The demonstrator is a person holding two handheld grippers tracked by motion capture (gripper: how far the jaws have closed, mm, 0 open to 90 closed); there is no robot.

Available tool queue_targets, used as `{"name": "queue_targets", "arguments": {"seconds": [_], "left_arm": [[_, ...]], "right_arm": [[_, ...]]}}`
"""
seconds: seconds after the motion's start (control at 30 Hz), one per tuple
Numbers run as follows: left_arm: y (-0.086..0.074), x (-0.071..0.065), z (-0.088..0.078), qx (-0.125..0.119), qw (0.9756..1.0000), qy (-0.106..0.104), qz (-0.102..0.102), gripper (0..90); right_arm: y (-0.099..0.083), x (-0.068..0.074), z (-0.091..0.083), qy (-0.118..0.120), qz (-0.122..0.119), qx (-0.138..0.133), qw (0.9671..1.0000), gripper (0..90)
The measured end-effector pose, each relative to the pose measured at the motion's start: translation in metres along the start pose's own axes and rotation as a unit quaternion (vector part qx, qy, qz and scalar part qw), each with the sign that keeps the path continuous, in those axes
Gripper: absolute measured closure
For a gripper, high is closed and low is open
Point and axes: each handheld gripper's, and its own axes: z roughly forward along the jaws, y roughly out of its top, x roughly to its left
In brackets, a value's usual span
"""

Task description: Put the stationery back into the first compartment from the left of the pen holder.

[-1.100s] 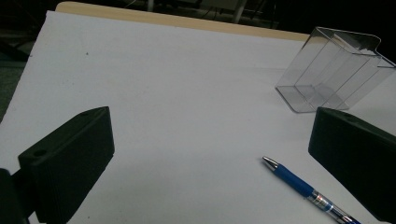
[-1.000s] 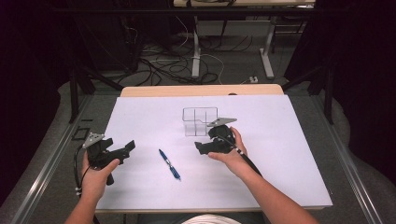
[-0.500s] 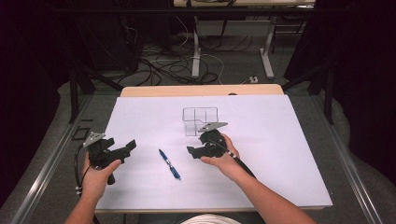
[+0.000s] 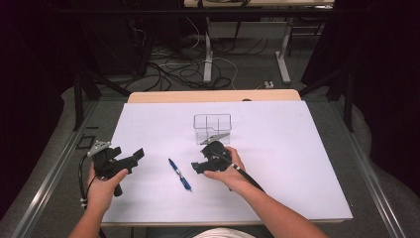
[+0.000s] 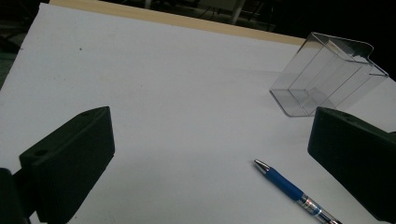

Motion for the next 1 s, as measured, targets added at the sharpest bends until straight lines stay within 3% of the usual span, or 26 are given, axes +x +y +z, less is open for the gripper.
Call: {"name": "queue_targets", "arguments": {"seconds": [0.13,0.2,0.27,0.4,0.43,0.67,0.83,1.0], "left_arm": [[0.0,0.0,0.0,-0.001,1.0,-0.002,-0.004,0.8],[0.0,0.0,0.001,-0.002,1.0,-0.002,-0.006,1.0],[0.0,0.0,0.001,-0.002,1.0,-0.002,-0.006,1.2],[0.0,0.0,0.001,-0.002,1.0,-0.002,-0.007,1.4],[0.0,0.0,0.001,-0.002,1.0,-0.002,-0.007,1.5],[-0.001,0.0,0.001,0.0,0.9999,-0.001,-0.01,2.2],[-0.001,0.0,0.002,0.002,1.0,-0.001,-0.01,2.6],[-0.001,0.0,0.002,0.004,0.9999,-0.002,-0.01,2.6]], "right_arm": [[0.001,0.004,0.003,0.005,0.014,0.021,0.9997,37.7],[0.001,0.006,0.006,0.009,0.018,0.018,0.9996,41.0],[0.002,0.008,0.007,0.014,0.015,0.041,0.999,41.3],[0.003,0.013,0.01,0.024,0.025,0.06,0.9976,48.0],[0.001,0.015,0.014,0.031,0.032,0.044,0.9981,49.4],[0.002,0.021,0.022,0.041,0.032,0.079,0.9955,56.4],[0.002,0.022,0.03,0.034,0.037,0.086,0.995,60.5],[0.002,0.024,0.037,0.054,0.041,0.086,0.994,63.0]]}}
